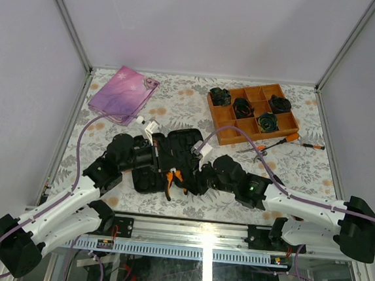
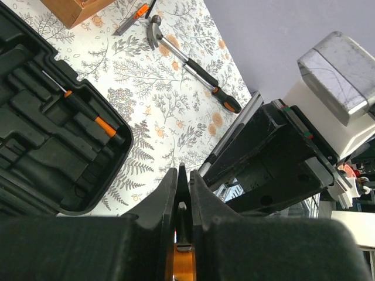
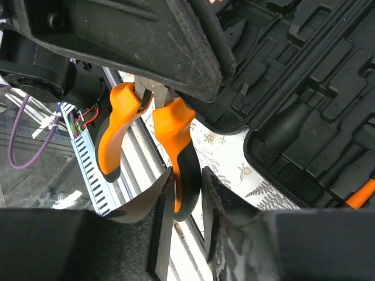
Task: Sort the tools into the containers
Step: Pick up the pliers at the center of the board.
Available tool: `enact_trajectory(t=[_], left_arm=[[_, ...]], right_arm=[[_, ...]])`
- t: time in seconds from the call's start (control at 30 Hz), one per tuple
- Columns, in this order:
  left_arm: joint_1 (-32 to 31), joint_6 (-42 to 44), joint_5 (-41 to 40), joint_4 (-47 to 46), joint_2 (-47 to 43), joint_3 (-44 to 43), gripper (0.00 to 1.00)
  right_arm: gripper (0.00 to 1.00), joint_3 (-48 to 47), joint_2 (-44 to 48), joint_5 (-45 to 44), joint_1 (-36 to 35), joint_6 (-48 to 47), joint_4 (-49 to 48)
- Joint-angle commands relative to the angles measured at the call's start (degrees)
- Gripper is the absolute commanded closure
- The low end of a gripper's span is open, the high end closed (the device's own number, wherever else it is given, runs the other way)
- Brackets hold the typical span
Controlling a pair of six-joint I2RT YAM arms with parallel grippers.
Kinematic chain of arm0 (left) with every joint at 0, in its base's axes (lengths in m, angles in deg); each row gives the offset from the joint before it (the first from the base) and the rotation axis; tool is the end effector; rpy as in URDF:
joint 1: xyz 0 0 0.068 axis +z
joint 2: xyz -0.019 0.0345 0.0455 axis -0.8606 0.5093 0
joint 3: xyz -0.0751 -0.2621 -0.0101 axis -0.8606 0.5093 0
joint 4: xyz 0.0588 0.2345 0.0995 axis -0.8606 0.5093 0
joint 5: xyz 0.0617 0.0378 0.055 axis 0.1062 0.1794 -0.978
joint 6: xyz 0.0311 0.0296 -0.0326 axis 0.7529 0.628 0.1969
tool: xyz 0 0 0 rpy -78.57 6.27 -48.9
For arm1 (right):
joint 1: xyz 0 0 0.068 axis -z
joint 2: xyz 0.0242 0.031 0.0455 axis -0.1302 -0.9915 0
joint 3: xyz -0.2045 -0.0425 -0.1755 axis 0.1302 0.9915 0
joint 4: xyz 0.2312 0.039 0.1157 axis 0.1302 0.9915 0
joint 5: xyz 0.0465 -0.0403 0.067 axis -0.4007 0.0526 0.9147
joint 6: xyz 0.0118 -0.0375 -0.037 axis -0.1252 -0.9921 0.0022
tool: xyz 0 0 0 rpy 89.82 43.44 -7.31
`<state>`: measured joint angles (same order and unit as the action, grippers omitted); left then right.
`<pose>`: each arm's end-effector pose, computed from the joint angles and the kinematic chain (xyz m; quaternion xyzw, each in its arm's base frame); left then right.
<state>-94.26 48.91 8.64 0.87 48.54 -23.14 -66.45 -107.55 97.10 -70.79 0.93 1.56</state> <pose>0.1481 -0.1234 0.2690 0.1219 0.7706 -0.5088 0.3639 0.1129 0.2349 0.2590 -0.3107 0.7506 0.4378 0.3852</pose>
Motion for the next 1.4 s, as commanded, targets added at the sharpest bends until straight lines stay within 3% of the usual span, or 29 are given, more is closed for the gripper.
enact_trajectory(t=[0.0,0.1,0.23,0.33,0.53,0.77,1.1,1.37], left_arm=[[-0.11,-1.0,0.42,-6.29,-0.73,-2.03,0.99],[-0.11,-1.19,-1.01,-5.94,-1.08,-2.02,0.91],[-0.11,-1.23,-2.93,-4.82,-1.66,-2.34,0.76],[-0.11,-1.41,-5.09,-4.03,-2.35,-2.53,0.54],[-0.13,-2.29,-10.13,-1.62,-3.4,-2.96,0.27],[-0.11,-3.31,-16.31,3.16,-2.36,-3.9,0.25],[-0.13,-2.64,-24.15,10.95,1.94,-6.91,0.35],[0.25,-8.23,-41.72,23.77,-1.43,-6.58,0.34]], right_arm=[[0.76,-2.48,-1.86,-0.02,0.01,3.7,-3.56],[0.9,-4.28,-3.45,-1.13,-0.04,5.88,-2.21],[1.0,-4.98,-3.52,-3.55,-0.1,9.54,-2.37],[1.0,-5.14,-2.96,-5.9,-0.07,12.3,-2.43],[1.0,-7.73,-3.34,-13.22,-0.08,16.5,3.55],[1.0,-10.25,-5.21,-16.32,-0.11,19.95,6.35],[1.0,-14.52,-9.67,-14.85,-0.28,21.23,6.45],[1.0,-16.87,-14.38,-16.91,-0.24,21.94,9.81]])
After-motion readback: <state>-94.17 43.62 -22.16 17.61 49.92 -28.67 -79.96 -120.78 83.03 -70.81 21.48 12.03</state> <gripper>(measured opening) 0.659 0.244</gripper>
